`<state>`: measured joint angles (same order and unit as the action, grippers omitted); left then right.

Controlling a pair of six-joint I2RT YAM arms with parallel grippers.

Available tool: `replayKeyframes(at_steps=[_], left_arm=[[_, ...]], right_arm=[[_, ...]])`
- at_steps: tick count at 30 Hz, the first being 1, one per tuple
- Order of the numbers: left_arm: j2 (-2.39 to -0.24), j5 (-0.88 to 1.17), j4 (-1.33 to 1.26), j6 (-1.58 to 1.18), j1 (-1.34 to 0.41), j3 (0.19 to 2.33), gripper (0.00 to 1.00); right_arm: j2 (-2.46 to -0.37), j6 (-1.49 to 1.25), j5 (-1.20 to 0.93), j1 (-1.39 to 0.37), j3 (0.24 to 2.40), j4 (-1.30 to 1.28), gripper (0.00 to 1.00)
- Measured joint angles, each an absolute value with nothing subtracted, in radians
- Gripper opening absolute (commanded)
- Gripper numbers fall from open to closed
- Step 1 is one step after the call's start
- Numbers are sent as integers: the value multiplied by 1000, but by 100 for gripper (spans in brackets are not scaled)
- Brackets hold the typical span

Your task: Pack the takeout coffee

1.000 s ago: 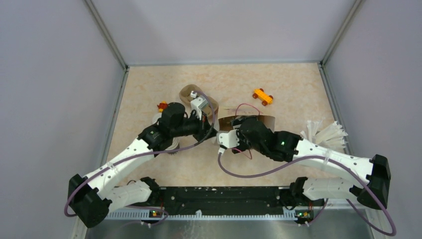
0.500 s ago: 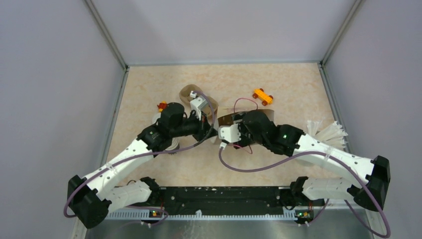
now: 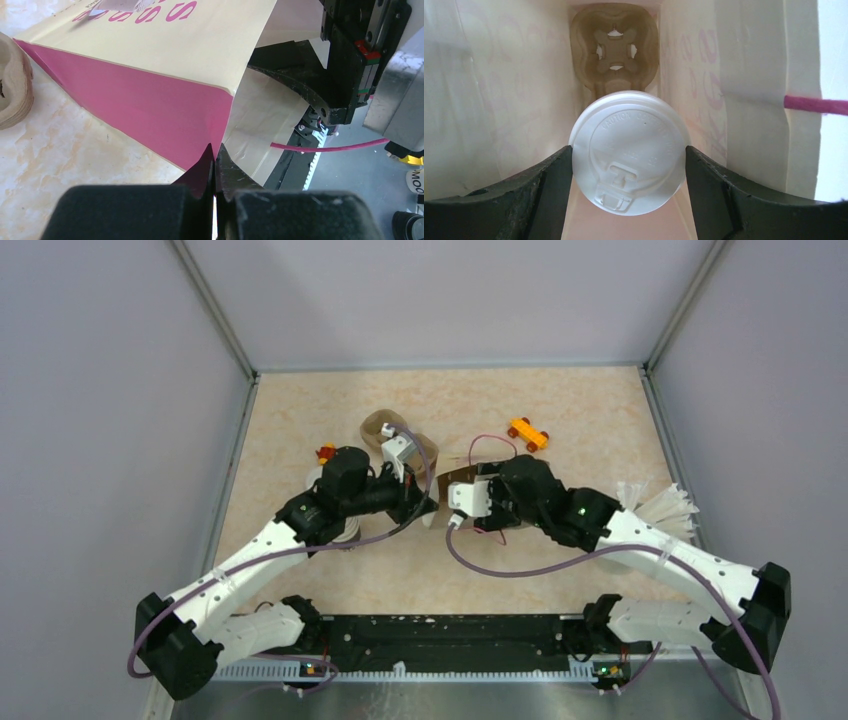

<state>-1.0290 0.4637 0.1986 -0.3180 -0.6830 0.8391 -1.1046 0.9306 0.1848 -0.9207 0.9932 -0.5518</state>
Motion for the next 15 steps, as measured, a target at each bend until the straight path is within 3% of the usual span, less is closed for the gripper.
replayKeyframes(at_steps=[15], left_arm=[[-1030, 505, 173, -310, -682, 839, 0]], right_arm=[[-1094, 951, 175, -910, 895, -455, 50]])
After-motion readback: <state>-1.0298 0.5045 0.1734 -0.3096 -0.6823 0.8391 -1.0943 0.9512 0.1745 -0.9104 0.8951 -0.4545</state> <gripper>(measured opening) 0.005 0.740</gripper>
